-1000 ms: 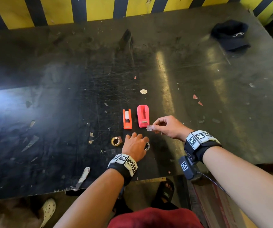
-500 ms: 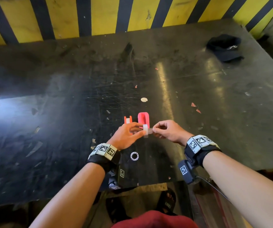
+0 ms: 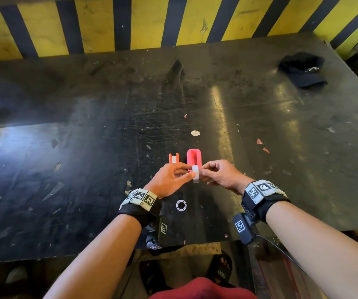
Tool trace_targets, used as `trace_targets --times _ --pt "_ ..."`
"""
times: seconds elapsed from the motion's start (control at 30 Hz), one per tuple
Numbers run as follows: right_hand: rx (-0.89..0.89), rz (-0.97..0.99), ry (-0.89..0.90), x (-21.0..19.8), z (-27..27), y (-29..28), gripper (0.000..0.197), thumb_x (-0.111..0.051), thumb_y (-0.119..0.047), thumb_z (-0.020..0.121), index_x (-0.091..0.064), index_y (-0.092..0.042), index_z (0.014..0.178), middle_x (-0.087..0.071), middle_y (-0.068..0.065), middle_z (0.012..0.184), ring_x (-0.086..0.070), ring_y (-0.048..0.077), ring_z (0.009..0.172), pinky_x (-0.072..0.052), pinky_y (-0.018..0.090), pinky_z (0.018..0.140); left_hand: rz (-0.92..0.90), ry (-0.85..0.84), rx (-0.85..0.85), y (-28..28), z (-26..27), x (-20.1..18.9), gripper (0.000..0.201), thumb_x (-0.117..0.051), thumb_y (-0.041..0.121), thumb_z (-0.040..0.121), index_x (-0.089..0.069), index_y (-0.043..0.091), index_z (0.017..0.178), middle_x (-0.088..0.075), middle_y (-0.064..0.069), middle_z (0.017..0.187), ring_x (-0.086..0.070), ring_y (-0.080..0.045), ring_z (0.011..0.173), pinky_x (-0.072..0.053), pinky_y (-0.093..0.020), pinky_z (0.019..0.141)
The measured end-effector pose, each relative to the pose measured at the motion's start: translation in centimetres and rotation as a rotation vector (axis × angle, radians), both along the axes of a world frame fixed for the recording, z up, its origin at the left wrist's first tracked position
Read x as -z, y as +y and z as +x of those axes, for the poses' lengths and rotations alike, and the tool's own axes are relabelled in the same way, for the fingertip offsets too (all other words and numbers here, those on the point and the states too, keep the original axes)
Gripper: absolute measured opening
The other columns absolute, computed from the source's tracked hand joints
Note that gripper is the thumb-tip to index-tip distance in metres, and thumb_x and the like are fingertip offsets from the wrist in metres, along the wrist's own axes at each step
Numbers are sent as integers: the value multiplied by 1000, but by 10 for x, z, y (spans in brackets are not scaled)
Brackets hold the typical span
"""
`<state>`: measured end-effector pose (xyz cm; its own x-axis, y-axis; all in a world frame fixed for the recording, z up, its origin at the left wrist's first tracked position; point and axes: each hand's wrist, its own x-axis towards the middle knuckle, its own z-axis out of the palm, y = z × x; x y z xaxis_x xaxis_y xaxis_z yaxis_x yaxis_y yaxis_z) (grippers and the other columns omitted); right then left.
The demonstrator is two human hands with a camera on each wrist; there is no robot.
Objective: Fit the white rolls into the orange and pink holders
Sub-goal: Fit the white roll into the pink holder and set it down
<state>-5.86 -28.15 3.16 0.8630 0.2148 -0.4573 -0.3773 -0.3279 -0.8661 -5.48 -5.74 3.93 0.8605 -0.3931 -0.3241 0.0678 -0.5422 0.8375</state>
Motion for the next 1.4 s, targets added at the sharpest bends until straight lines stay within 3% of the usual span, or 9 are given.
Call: trace_targets --times 0.2,0.57,0.77,0.87,1.0,1.1,1.23,1.33,1.4 --pt "12 15 22 -1 1 2 19 -75 -25 95 -77 -9 105 -81 12 103 -76 19 94 -60 47 93 -8 9 -4 2 -1 -7 36 -69 39 94 -69 26 128 -76 6 115 -71 -3 105 -53 -29 101" --pt "54 77 87 -5 -1 4 20 -74 -21 96 -74 -6 110 -81 15 105 -77 28 103 -59 44 94 -2 6 -15 3 -1 -3 35 -69 42 93 -71 28 125 -78 9 111 -72 -4 105 -55 -38 104" --pt "107 -27 57 -2 10 4 10 -67 -8 94 -64 -12 103 -79 11 92 -75 24 87 -57 36 77 11 23 -20 2 3 -6 35 -70 41 93 -70 26 125 -75 11 113 -69 -3 107 -53 -32 103" --pt "-13 -315 -90 9 22 -1 29 -73 -15 89 -61 -17 115 -72 7 108 -71 28 100 -53 29 78 26 -2 -20 4 7 -9 35 -69 39 93 -70 25 126 -73 12 113 -67 -1 106 -50 -26 97" --pt "-295 -626 -113 30 45 -2 101 -91 -27 74 -33 -28 156 -37 6 156 -51 31 137 -47 47 111 -33 -2 -38 7 16 -9 33 -70 32 94 -68 24 126 -75 6 113 -71 -8 104 -56 -31 98" --pt "-391 -720 -144 47 64 8 133 -98 -34 64 -11 -31 164 -17 2 169 -40 38 146 -43 54 115 -52 -10 -51 11 23 -9 30 -70 30 95 -67 27 125 -75 4 111 -72 -10 103 -58 -29 93" --pt "-428 -781 -155 65 77 23 141 -100 -35 60 -5 -31 165 -7 -3 172 -34 44 146 -41 59 114 -69 -8 -54 15 29 -6 29 -71 29 94 -69 24 122 -74 4 112 -74 -12 100 -60 -23 84" --pt "-384 -782 -156 73 74 27 130 -97 -29 64 -10 -35 161 -20 -6 167 -41 40 140 -45 60 109 -83 -4 -64 19 31 -1 31 -72 30 93 -69 22 123 -75 4 111 -75 -15 97 -61 -28 86" --pt "-350 -759 -163 72 69 25 124 -95 -30 63 -15 -35 158 -29 -3 164 -43 37 138 -46 58 107 -65 -18 -48 20 32 -2 30 -71 29 94 -69 23 123 -74 7 111 -74 -11 99 -60 -22 85"
